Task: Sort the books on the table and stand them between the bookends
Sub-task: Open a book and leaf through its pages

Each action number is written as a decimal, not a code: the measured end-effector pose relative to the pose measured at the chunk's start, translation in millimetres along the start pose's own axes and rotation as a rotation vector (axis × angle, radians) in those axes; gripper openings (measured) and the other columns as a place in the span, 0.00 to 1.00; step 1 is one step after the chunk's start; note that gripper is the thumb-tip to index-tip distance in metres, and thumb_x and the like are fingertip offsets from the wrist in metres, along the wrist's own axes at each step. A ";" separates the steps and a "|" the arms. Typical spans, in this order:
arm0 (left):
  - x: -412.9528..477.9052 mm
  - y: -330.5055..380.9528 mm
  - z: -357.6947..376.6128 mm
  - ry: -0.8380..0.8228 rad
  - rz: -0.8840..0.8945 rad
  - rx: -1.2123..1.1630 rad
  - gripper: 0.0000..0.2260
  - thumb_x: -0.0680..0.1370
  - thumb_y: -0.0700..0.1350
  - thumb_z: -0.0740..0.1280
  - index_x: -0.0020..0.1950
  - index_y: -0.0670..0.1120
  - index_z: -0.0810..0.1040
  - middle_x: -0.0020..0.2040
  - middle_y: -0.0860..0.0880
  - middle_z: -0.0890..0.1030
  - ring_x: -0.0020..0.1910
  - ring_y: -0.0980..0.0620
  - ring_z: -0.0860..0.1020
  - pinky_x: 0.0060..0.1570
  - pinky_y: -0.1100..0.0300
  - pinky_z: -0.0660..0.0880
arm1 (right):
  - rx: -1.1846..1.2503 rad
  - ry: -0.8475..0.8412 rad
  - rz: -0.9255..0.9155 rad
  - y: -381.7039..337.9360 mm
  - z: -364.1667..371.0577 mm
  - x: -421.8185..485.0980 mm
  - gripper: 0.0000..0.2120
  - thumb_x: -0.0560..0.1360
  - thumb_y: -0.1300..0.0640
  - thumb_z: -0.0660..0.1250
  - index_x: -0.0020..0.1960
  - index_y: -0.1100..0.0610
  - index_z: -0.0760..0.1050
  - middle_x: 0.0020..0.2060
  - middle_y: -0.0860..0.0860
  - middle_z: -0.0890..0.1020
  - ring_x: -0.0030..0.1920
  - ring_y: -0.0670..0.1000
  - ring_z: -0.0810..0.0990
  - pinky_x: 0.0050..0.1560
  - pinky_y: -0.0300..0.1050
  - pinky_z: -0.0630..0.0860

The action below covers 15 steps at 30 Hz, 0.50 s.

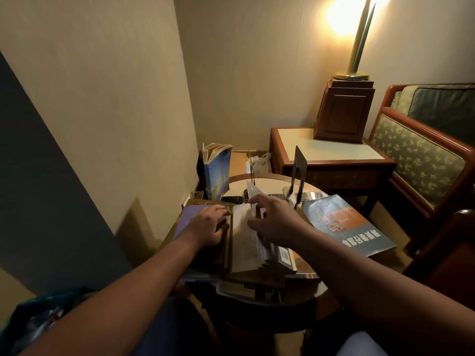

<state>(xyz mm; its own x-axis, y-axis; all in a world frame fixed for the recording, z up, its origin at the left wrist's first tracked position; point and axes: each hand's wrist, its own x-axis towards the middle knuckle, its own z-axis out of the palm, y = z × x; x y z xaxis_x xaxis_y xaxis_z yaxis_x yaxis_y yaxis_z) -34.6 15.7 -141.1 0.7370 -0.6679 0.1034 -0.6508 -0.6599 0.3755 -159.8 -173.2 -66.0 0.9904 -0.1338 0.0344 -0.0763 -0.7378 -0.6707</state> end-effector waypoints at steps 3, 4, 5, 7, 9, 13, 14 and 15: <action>5.1 7.9 -0.7 -0.008 0.003 -0.019 0.24 0.75 0.56 0.63 0.70 0.48 0.73 0.69 0.47 0.74 0.69 0.46 0.71 0.65 0.42 0.71 | -0.012 0.047 -0.021 8.1 -26.8 -3.3 0.17 0.77 0.53 0.69 0.65 0.50 0.75 0.61 0.51 0.79 0.56 0.50 0.78 0.41 0.36 0.76; 7.5 12.5 0.2 0.000 0.015 -0.034 0.26 0.74 0.59 0.61 0.69 0.49 0.74 0.69 0.47 0.74 0.69 0.47 0.71 0.64 0.42 0.71 | -0.042 0.077 -0.032 12.4 -35.3 -5.0 0.14 0.77 0.54 0.69 0.63 0.51 0.77 0.59 0.51 0.80 0.54 0.48 0.78 0.39 0.34 0.74; 9.4 18.4 1.5 0.012 0.029 -0.051 0.28 0.73 0.61 0.59 0.69 0.50 0.74 0.69 0.48 0.74 0.69 0.48 0.71 0.64 0.41 0.72 | -0.074 0.115 -0.036 17.0 -42.9 -7.5 0.13 0.77 0.55 0.70 0.61 0.53 0.78 0.57 0.51 0.81 0.51 0.47 0.78 0.38 0.33 0.73; 11.3 33.9 4.1 0.032 0.061 -0.075 0.27 0.73 0.62 0.58 0.70 0.53 0.73 0.70 0.50 0.73 0.69 0.50 0.70 0.64 0.41 0.71 | -0.140 0.205 -0.030 29.5 -55.9 -12.1 0.12 0.76 0.58 0.71 0.58 0.56 0.81 0.53 0.52 0.83 0.48 0.47 0.79 0.38 0.33 0.73; 13.2 49.2 7.9 0.044 0.112 -0.098 0.24 0.76 0.60 0.60 0.70 0.53 0.72 0.70 0.52 0.72 0.70 0.52 0.69 0.65 0.43 0.70 | -0.197 0.262 0.014 46.4 -65.1 -14.7 0.12 0.73 0.61 0.72 0.57 0.58 0.82 0.52 0.53 0.83 0.49 0.50 0.80 0.42 0.39 0.77; 18.9 65.8 16.0 0.012 0.179 -0.110 0.24 0.77 0.58 0.63 0.72 0.52 0.71 0.72 0.51 0.70 0.71 0.52 0.67 0.68 0.45 0.69 | -0.260 0.263 0.148 81.6 -72.9 -22.7 0.16 0.70 0.62 0.73 0.57 0.58 0.81 0.52 0.54 0.82 0.50 0.53 0.80 0.46 0.47 0.80; 19.9 66.9 17.6 0.007 0.182 -0.107 0.23 0.78 0.57 0.64 0.71 0.52 0.72 0.73 0.52 0.70 0.72 0.52 0.67 0.68 0.46 0.69 | -0.285 0.253 0.175 89.2 -71.8 -25.0 0.16 0.70 0.61 0.74 0.58 0.57 0.81 0.53 0.53 0.81 0.49 0.52 0.79 0.45 0.46 0.80; 20.4 67.0 18.9 0.002 0.180 -0.108 0.23 0.78 0.57 0.65 0.71 0.52 0.72 0.73 0.52 0.69 0.72 0.52 0.67 0.69 0.48 0.68 | -0.310 0.244 0.202 95.8 -69.4 -27.3 0.17 0.70 0.59 0.74 0.58 0.56 0.80 0.54 0.53 0.79 0.49 0.51 0.77 0.44 0.45 0.78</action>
<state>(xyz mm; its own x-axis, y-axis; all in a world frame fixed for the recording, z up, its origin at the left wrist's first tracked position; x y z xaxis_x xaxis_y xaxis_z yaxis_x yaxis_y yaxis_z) -66.6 -48.6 -131.3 0.6110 -0.7711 0.1793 -0.7487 -0.4892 0.4474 -202.1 -286.1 -79.8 0.8986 -0.4208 0.1241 -0.3337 -0.8392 -0.4294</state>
